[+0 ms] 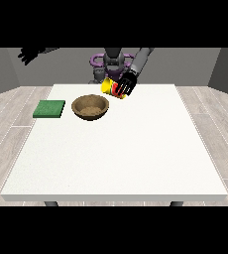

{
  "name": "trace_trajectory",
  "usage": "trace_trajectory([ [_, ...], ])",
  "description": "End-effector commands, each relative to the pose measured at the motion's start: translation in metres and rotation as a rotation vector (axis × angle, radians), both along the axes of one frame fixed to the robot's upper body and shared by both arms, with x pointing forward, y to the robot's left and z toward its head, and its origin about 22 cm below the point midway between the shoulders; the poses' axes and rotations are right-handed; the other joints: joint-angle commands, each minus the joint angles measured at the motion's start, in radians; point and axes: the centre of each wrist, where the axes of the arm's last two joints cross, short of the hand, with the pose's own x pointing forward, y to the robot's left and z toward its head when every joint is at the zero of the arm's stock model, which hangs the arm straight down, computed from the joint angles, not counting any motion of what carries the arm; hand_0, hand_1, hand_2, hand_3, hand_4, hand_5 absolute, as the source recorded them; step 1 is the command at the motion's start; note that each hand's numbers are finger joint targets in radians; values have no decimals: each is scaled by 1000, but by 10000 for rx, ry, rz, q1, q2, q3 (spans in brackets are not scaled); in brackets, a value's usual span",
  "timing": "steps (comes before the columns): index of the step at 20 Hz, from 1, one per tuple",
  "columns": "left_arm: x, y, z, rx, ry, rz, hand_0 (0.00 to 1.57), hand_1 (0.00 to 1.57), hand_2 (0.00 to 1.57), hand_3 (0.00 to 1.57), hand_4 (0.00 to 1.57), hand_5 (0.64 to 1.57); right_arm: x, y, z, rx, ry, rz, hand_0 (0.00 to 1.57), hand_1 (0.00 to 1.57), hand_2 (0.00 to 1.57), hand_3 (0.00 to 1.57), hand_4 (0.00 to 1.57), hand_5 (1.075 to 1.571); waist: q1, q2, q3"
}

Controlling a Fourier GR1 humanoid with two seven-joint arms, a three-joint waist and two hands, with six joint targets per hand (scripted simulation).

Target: Pick the cup and pour the ball into the bowl, then pick the bowl and place it on the pad

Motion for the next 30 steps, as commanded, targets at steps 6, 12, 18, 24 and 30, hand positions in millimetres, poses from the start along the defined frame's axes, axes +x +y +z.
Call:
trace_trajectory([
  [6,7,-71,26,4060,-352,-145,1311,1311,1571,1571,1470,1529,-3,-14,-26,242,543,-70,0,0,0,172,699,1560,181,-261,-13],
  [12,17,-90,49,7283,-705,167,1470,1470,1571,1571,1099,1570,-1,-9,-37,220,949,-400,0,0,0,248,698,1556,354,-768,-15],
  [18,-7,-115,47,9198,-272,-408,410,410,1341,1548,1019,1571,23,8,-33,331,1082,78,0,0,0,328,690,1553,-8,-1061,-27],
  [24,-15,-139,77,9724,-315,-702,0,0,1140,1570,1119,1571,41,16,-16,259,810,174,0,0,0,165,706,1550,-24,-670,-34],
  [30,-3,-114,101,5831,-931,-598,748,748,1571,1544,1105,1556,20,6,-40,266,1119,-1232,0,0,0,165,706,1550,1375,-1148,-51],
])
